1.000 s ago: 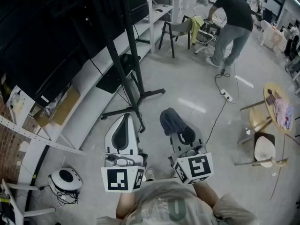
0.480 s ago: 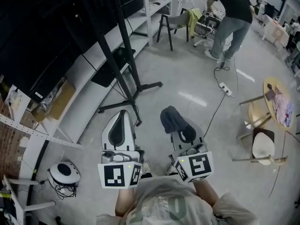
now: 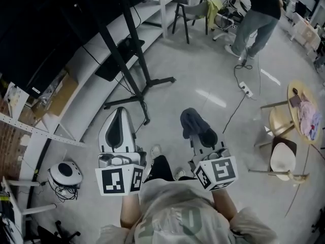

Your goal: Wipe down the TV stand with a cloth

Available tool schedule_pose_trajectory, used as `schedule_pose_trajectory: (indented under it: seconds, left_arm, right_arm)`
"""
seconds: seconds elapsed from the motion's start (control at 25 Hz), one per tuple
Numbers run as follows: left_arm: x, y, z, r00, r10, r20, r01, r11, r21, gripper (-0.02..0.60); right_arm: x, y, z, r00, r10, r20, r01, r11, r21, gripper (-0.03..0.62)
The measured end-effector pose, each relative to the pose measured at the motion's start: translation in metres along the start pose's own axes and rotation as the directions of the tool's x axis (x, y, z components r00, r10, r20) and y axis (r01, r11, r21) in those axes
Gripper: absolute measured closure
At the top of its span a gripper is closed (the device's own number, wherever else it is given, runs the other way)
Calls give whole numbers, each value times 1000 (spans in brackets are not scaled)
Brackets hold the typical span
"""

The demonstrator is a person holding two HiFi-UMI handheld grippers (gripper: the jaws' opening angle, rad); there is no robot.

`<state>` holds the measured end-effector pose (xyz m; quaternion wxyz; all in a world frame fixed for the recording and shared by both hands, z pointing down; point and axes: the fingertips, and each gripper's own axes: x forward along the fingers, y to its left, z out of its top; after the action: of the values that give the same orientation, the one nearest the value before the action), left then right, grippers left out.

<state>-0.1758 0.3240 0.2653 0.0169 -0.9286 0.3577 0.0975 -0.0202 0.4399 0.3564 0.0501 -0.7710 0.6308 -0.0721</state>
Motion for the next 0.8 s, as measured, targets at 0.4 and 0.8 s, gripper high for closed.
schedule_pose_trajectory:
  seconds: [0.4,0.8]
  left_arm:
    - [78,22,-60,999,-24,23,24,1000,2,566]
    - [280,99,-25,992,-86,90,80,994,71,566]
  right_arm:
    - [102,-16,-25,997,82,6,-82,996,-22,537]
    - [321,-28,75,986,136,93,-129,989,-76,537]
